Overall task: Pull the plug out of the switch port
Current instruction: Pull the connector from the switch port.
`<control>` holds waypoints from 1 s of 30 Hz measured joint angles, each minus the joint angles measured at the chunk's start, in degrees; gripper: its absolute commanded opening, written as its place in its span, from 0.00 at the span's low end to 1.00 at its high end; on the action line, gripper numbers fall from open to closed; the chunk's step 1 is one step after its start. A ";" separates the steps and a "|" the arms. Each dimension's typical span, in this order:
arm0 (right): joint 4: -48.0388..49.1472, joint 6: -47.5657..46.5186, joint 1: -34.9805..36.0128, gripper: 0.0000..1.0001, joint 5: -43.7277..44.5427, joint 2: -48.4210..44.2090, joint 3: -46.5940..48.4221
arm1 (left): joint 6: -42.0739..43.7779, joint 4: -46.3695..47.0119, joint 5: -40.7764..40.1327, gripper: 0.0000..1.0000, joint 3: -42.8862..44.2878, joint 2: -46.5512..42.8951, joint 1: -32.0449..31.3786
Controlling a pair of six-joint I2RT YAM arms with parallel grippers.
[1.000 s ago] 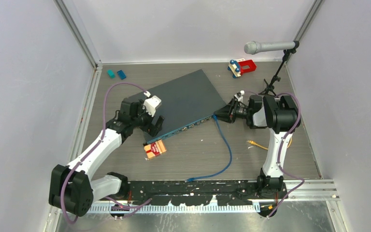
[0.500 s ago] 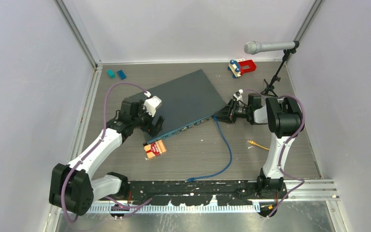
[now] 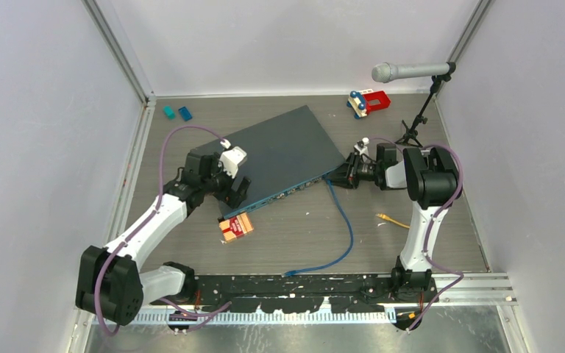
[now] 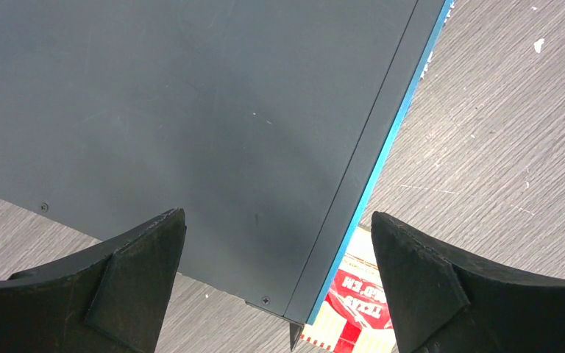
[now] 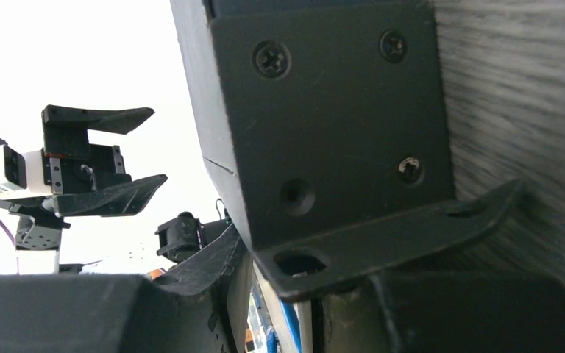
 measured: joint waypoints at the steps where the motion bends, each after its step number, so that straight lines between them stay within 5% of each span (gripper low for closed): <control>1: 0.76 0.76 0.04 0.32 -0.02 0.31 0.00 | 0.00 -0.04 0.02 1.00 0.00 0.11 0.00; 10: 6.84 6.47 0.35 0.31 -1.18 2.21 -0.11 | 0.00 -0.13 0.00 1.00 0.00 0.72 0.00; 22: 7.91 8.04 0.57 0.02 -0.37 2.34 -0.33 | 0.00 -0.17 0.00 1.00 0.00 0.72 0.00; 30: 3.63 3.78 0.50 0.01 0.37 1.22 0.13 | 0.07 -0.22 0.00 1.00 0.00 0.72 0.00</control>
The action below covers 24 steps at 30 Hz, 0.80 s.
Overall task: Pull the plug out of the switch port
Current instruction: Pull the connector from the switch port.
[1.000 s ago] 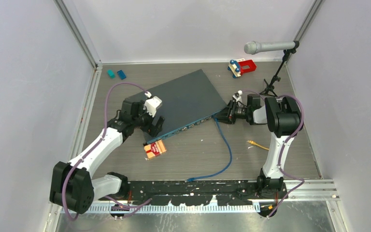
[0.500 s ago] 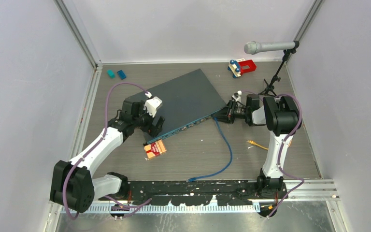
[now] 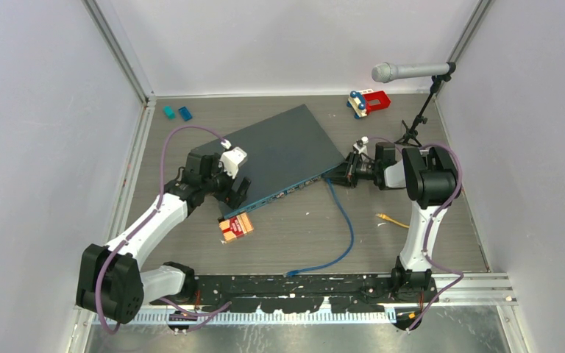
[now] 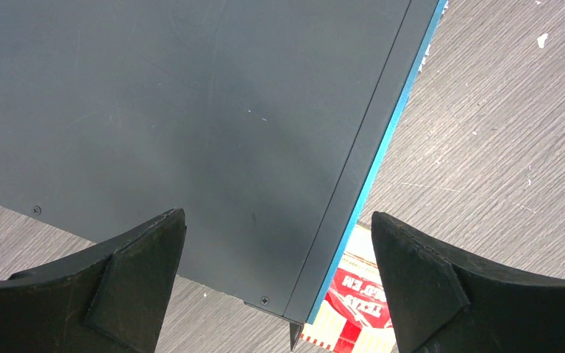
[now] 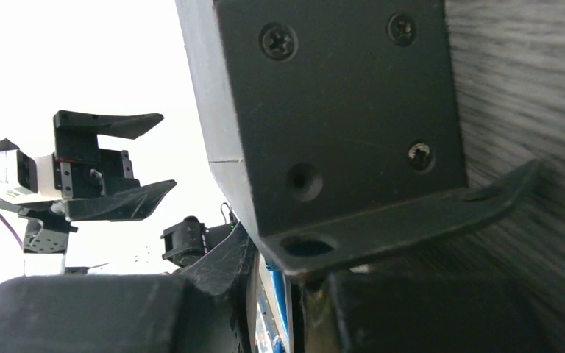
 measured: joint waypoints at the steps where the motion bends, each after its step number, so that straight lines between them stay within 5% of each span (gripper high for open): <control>1: -1.03 -0.81 0.00 0.01 0.11 -0.26 0.17 | 0.00 0.00 0.00 1.00 0.00 0.00 0.00; 11: -8.28 -7.82 -0.04 0.01 1.07 -2.45 1.27 | 0.17 -0.09 0.02 1.00 0.00 0.00 0.00; 19: -3.78 -4.96 -0.07 0.01 2.01 -2.99 -1.25 | 0.17 -0.13 0.02 1.00 0.00 0.00 0.00; 24: -10.84 -8.92 -0.63 0.01 3.85 -6.14 -2.21 | 0.17 -0.13 0.02 1.00 0.00 -0.02 0.00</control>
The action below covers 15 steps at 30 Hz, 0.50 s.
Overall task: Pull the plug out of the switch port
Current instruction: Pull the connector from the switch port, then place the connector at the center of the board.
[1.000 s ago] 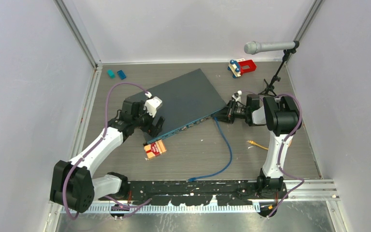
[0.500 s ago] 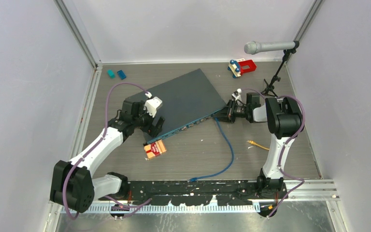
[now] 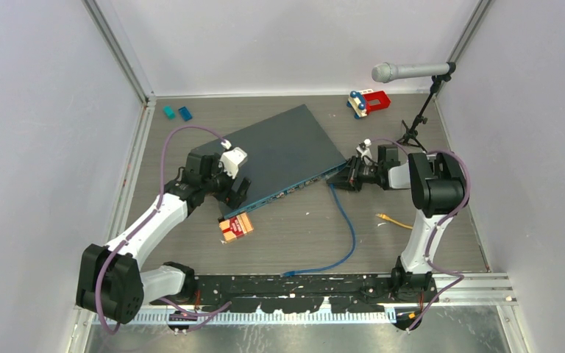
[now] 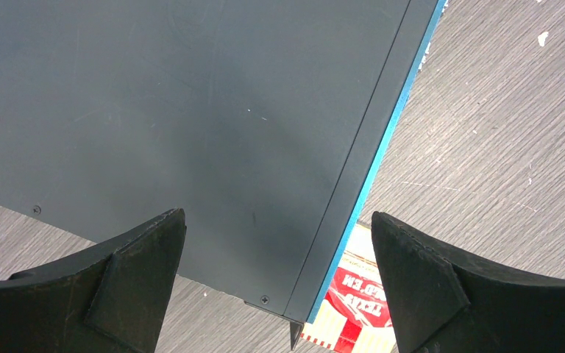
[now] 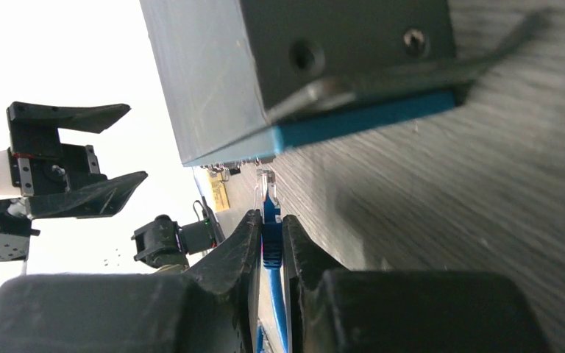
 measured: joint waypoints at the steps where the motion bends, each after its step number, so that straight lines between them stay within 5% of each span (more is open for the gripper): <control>1: -1.40 -0.85 -0.20 0.01 0.31 -0.55 -0.15 | 0.00 -0.02 0.00 1.00 0.00 0.00 0.00; 8: -6.14 -2.51 -3.15 0.01 0.63 -3.45 -0.61 | 0.00 -0.07 0.04 1.00 0.00 0.00 0.00; 15: -8.31 -1.99 -12.55 0.01 0.02 -15.78 -1.31 | 0.00 -0.17 0.44 1.00 0.00 0.02 0.00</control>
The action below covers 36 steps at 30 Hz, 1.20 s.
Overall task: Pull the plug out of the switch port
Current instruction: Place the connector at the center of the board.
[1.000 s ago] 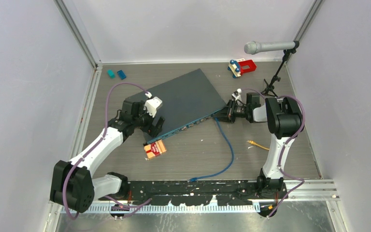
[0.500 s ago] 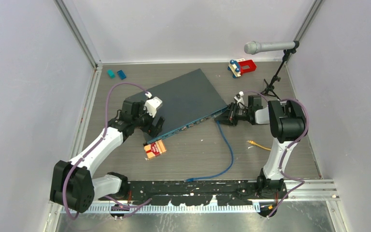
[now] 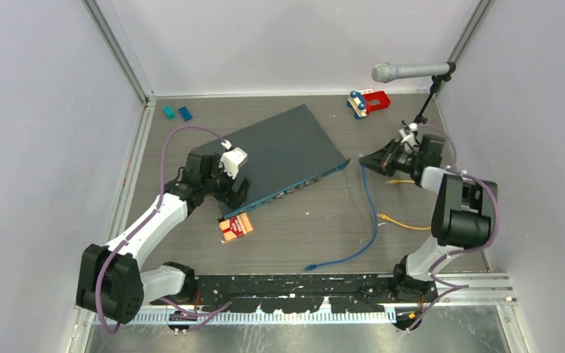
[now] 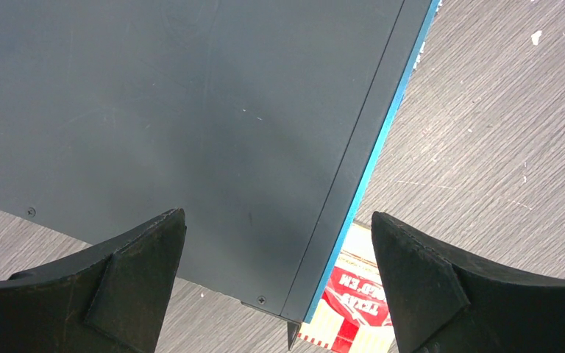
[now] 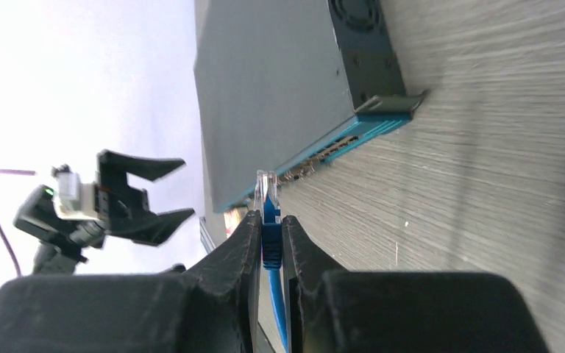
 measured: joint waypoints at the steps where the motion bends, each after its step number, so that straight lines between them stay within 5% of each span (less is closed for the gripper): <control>1: -1.20 -0.59 -2.10 0.01 -0.15 -2.05 0.24 | 0.00 -0.02 0.11 1.00 0.00 0.00 0.00; 10: -33.29 -24.94 -16.65 0.01 -0.26 -6.78 10.29 | -0.02 0.00 1.11 1.00 0.66 1.05 -0.17; 16: -45.81 -38.14 -25.38 0.01 0.55 -6.21 12.76 | -0.02 0.09 1.90 1.00 0.72 1.53 -0.26; 26: -49.72 -47.47 -27.10 0.04 6.16 -1.70 13.90 | -0.02 0.46 2.36 1.00 0.70 2.16 -0.44; 36: -42.71 -44.04 -27.10 0.02 11.74 -0.22 16.09 | 0.00 0.87 2.58 1.00 0.70 2.16 -0.44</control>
